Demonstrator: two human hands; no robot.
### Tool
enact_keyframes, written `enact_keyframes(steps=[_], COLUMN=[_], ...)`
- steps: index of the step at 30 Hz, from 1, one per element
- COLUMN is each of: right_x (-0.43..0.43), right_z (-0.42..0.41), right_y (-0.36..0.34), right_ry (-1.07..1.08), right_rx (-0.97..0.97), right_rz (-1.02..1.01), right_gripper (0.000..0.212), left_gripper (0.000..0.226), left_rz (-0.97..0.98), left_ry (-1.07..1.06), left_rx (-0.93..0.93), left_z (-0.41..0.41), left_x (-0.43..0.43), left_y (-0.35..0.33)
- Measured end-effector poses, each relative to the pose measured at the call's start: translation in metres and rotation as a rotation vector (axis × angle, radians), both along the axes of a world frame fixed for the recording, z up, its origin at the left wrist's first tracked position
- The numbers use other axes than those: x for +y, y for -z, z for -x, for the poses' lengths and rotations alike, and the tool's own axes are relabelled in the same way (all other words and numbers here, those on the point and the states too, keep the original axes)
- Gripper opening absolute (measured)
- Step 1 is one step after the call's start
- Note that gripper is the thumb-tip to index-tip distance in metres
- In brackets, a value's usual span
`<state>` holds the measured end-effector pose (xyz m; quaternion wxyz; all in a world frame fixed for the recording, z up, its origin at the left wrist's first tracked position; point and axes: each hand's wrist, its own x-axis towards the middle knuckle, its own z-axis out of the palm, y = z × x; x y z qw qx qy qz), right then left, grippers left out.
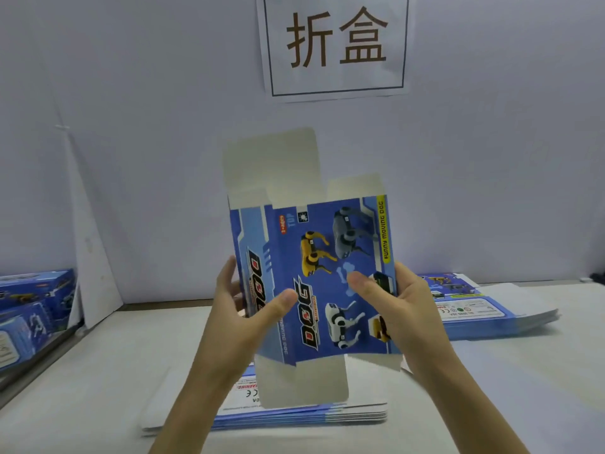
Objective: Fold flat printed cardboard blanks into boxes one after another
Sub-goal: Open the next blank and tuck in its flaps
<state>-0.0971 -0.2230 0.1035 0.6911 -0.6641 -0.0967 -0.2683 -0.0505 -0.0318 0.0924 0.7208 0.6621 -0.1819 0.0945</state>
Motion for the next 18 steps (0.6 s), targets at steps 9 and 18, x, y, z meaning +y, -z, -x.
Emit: enact_keyframes(steps=[9, 18], right_x=[-0.01, -0.02], right_z=[0.002, 0.002], right_y=[-0.003, -0.004], right_ry=[-0.177, -0.356], right_rx=[0.058, 0.112], right_rz=[-0.016, -0.359], right_gripper=[0.071, 0.04], left_gripper=[0.092, 0.091], left_rz=[-0.254, -0.486], left_ry=[0.076, 0.034], left_rx=[-0.284, -0.503], left_z=[-0.008, 0.004], left_x=[0.016, 0.014], left_y=[0.01, 0.003])
